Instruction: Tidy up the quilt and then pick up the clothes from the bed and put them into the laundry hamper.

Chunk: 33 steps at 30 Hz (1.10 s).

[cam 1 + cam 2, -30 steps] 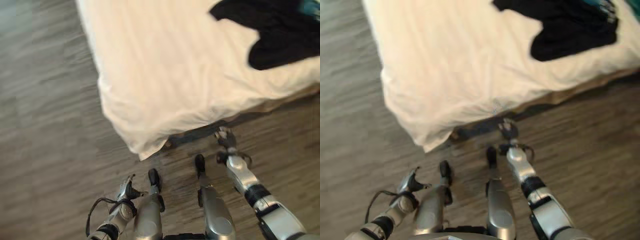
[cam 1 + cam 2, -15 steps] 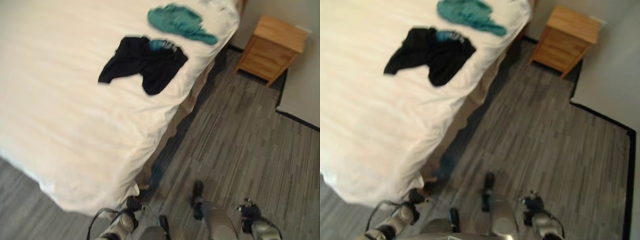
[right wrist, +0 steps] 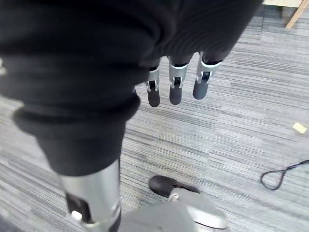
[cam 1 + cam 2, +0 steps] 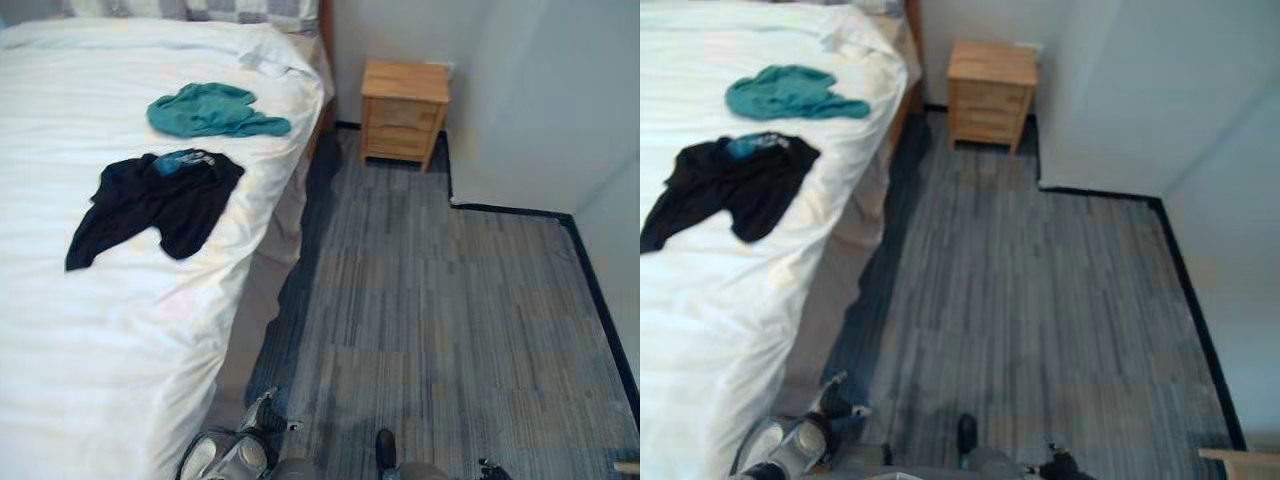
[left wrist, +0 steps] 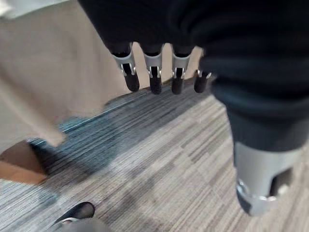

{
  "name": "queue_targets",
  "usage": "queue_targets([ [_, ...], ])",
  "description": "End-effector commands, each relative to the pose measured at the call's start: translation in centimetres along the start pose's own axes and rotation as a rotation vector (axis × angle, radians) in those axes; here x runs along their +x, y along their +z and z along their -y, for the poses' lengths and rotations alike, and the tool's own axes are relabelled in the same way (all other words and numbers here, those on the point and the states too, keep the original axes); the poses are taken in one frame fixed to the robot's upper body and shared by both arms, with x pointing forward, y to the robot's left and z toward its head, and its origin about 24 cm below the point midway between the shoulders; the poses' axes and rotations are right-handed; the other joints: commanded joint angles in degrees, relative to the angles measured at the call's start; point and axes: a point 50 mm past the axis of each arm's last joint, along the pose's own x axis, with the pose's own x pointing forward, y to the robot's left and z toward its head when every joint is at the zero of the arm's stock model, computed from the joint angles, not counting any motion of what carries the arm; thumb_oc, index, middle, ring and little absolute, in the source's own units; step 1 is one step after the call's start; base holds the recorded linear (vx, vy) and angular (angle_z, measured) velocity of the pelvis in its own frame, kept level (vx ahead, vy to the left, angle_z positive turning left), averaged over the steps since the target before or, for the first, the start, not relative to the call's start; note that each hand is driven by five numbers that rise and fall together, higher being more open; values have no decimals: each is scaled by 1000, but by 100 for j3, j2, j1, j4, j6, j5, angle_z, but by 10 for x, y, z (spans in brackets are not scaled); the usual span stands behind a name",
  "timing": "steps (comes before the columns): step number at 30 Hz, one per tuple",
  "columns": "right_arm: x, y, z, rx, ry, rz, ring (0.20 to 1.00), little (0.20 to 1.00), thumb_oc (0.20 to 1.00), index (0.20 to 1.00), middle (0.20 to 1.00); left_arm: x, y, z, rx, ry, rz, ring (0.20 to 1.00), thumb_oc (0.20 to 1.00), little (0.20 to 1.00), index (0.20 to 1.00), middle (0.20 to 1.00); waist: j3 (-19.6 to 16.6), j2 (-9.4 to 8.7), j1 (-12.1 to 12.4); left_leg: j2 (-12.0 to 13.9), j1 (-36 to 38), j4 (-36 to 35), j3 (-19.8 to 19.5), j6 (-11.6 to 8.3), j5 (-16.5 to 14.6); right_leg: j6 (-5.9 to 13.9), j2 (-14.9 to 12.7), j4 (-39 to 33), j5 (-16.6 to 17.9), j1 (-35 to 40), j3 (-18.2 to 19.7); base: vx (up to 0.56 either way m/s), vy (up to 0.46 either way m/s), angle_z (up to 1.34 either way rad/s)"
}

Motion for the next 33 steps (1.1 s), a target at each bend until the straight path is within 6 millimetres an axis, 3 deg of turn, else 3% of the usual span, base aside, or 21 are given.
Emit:
queue_targets([
  [1,1,-6,27,-36,-55,-24,1000,1000,1000,1000,1000,9,26,-12,-78,37,79,1000,1000,1000,1000,1000,142,434,23,-423,209,-868,14,417,141,759,-101,96,-790,242,-239,20,-78,-54],
  [7,2,-1,22,-21,-57,-2,1000,1000,1000,1000,1000,8,17,-7,-47,30,21,1000,1000,1000,1000,1000,-75,426,-108,-296,554,-1469,80,469,335,723,-34,16,-790,385,-447,22,-30,2],
  [8,6,34,2,99,52,81,1000,1000,1000,1000,1000,10,17,13,-26,-44,-56,1000,1000,1000,1000,1000,94,289,-666,-44,679,-1968,930,555,520,852,-3,1045,-928,-97,-467,16,-9,22],
  [10,7,42,-2,130,57,95,1000,1000,1000,1000,1000,14,27,4,-44,-14,-23,1000,1000,1000,1000,1000,177,322,-628,33,645,-1981,1050,501,568,925,-9,1252,-914,-308,-707,3,-67,-1],
  [13,6,39,-4,148,61,84,1000,1000,1000,1000,1000,13,27,5,-36,-14,-14,1000,1000,1000,1000,1000,147,338,-632,78,643,-1981,1079,435,608,878,-10,1072,-956,-214,-829,88,-124,-38],
  [14,6,34,-5,159,61,69,1000,1000,1000,1000,1000,12,21,6,-14,-21,-25,1000,1000,1000,1000,1000,117,326,-630,123,674,-1981,1118,365,617,775,12,908,-982,-117,-834,128,-156,-12],
  [17,5,29,-3,185,49,54,1000,1000,1000,1000,1000,7,8,11,-13,-37,-70,1000,1000,1000,1000,1000,78,328,-616,170,765,-1981,1157,310,589,708,43,717,-982,18,-864,133,-167,-22],
  [19,6,28,4,228,28,49,1000,1000,1000,1000,1000,2,-6,16,-37,-52,-120,1000,1000,1000,1000,1000,110,310,-595,214,680,-1322,1228,219,442,633,62,471,-986,233,-847,111,-172,2],
  [22,7,36,14,242,-2,81,1000,1000,1000,1000,1000,0,-14,17,-81,-33,-161,1000,1000,1000,1000,1000,345,204,-459,368,-138,480,1257,-62,1083,456,79,219,-964,589,-877,76,-205,-1],
  [24,8,42,18,224,-5,98,1000,1000,1000,1000,1000,-3,-22,17,-85,-19,-195,1000,1000,1000,1000,1000,412,74,-377,364,-497,955,1464,50,1115,393,51,133,-988,757,-831,214,-165,-5],
  [27,8,45,15,181,10,107,1000,1000,1000,1000,1000,-7,-31,20,-98,-20,-226,1000,1000,1000,1000,1000,325,29,-171,15,-895,322,1734,306,693,457,76,24,-1154,965,-680,393,-34,-14],
  [28,8,44,15,141,12,101,1000,1000,1000,1000,1000,-8,-32,23,-105,-25,-231,1000,1000,1000,1000,1000,241,160,-52,-17,-927,-765,1937,283,991,505,232,-6,-1325,1110,-659,428,34,0],
  [31,8,40,12,110,15,82,1000,1000,1000,1000,1000,-9,-33,24,-96,-24,-234,1000,1000,1000,1000,1000,200,170,44,-42,-952,-1340,2091,278,1226,520,277,1,-1445,1282,-674,389,17,3],
  [33,8,36,3,56,44,64,1000,1000,1000,1000,1000,-12,-40,26,-103,-31,-263,1000,1000,1000,1000,1000,52,125,220,-196,-746,-1699,1780,535,1264,535,417,583,-1621,1316,-615,577,16,-6],
])
